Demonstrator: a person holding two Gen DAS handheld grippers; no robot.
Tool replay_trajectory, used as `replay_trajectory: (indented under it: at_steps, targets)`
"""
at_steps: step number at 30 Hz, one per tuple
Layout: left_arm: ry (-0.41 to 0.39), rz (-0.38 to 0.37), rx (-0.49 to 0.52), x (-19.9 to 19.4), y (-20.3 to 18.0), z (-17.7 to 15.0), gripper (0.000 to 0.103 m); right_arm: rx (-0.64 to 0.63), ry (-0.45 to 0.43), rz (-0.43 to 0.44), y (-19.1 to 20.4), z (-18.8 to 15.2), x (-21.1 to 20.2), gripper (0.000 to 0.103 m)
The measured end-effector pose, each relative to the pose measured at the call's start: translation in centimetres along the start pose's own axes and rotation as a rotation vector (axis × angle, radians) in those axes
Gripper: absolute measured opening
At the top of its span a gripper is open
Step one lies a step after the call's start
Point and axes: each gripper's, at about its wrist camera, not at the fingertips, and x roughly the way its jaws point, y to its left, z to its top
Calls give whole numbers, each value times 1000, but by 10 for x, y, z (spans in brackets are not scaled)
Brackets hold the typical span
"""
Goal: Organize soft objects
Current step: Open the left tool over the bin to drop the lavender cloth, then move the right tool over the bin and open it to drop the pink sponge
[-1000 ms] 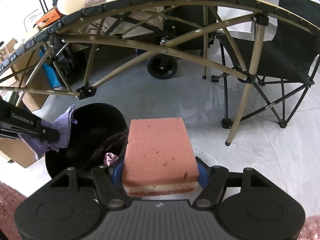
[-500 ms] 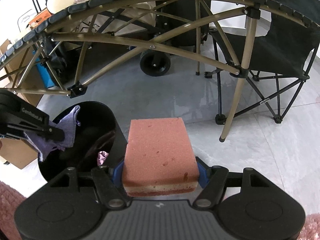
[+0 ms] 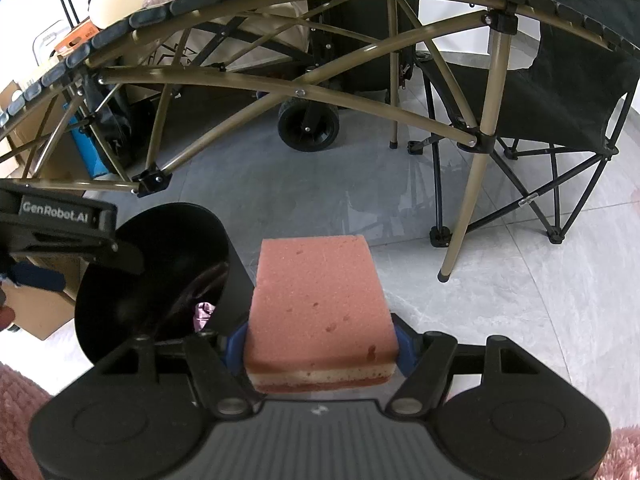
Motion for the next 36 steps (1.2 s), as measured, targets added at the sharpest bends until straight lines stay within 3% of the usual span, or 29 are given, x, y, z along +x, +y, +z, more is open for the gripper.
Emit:
replay_trajectory:
  at_steps: [19, 36]
  targets:
    - [10, 7, -6, 1, 4, -2, 103, -8, 2, 4, 3, 0, 0, 69]
    - [-7, 0, -47, -13, 32, -4, 103, -52, -7, 17, 24, 5, 0, 69]
